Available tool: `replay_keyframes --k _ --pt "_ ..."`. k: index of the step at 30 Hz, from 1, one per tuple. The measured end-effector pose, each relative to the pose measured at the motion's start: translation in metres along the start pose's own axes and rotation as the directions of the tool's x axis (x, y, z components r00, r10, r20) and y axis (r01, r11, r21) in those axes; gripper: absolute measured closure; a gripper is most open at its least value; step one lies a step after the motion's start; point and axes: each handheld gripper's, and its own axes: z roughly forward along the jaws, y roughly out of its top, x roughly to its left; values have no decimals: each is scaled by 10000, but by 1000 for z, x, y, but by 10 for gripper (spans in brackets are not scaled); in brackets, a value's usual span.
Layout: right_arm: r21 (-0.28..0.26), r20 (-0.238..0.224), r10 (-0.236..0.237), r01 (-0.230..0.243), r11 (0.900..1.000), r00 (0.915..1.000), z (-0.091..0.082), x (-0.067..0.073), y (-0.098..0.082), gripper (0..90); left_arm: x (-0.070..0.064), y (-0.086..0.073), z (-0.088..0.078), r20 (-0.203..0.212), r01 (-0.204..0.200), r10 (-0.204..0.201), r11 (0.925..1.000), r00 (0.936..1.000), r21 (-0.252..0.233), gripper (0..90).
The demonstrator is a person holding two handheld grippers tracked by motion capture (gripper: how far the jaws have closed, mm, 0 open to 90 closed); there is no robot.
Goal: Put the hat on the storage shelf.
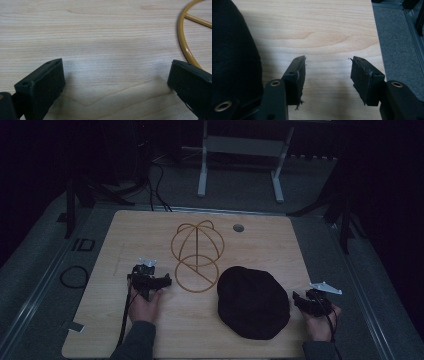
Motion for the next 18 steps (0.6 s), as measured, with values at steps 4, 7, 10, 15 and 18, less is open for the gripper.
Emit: replay_keyframes --k 4,7,10,15,18 --pt "-49 -47 -37 37 10000 10000 -4 0 2 449 0 0 0 3 4 -4 10000 10000 -17 7" --pt "-194 -191 -65 62 9998 9998 -12 1 7 423 0 0 0 5 -4 4 10000 10000 -14 7" --pt "-320 -349 -185 174 9993 9992 -18 5 10 402 0 0 0 4 -2 2 10000 10000 -13 7" --pt "-565 -639 -502 466 9973 9967 -30 13 19 371 0 0 0 5 -5 5 10000 10000 -12 7" --pt "-687 -744 -685 635 9956 9949 -35 19 23 357 0 0 0 4 -3 3 10000 10000 -13 7"
